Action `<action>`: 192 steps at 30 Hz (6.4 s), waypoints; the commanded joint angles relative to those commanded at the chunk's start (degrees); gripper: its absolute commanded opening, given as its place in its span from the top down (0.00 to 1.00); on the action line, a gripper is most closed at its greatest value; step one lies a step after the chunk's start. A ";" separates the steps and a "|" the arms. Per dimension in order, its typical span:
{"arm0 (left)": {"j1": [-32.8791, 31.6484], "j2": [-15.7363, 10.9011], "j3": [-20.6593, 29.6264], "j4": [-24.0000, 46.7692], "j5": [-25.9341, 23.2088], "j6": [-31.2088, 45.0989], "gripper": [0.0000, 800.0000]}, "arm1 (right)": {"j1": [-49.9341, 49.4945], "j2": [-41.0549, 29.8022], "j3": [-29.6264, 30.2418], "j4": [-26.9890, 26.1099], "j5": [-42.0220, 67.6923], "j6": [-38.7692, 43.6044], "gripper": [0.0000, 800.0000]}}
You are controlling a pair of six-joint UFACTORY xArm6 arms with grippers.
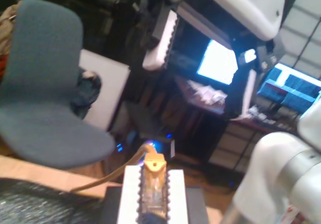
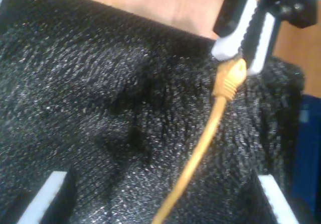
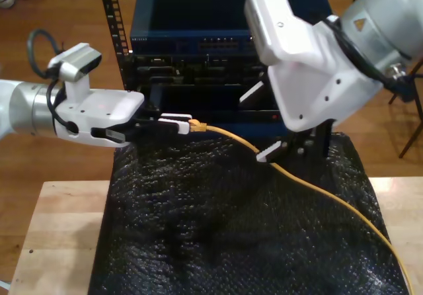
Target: Grab the cable and plug it in
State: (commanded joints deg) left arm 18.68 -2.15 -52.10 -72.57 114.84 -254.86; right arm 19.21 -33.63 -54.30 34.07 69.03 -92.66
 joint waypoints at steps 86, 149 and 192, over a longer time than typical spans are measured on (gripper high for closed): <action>1.41 9.41 4.13 -7.47 21.54 -14.77 1.00 | 19.52 -5.98 11.52 1.67 -30.24 -7.56 0.48; 0.53 9.58 4.57 -7.74 23.21 -14.86 0.99 | 19.87 -6.24 12.48 4.66 -30.15 -7.38 0.94; 1.93 4.84 3.52 -8.26 9.85 -17.23 0.01 | 1.67 -1.76 9.58 5.45 -22.24 -0.53 1.00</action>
State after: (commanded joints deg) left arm 20.62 2.68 -48.58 -80.84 124.68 -272.09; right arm 20.88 -35.38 -44.71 39.52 46.79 -93.19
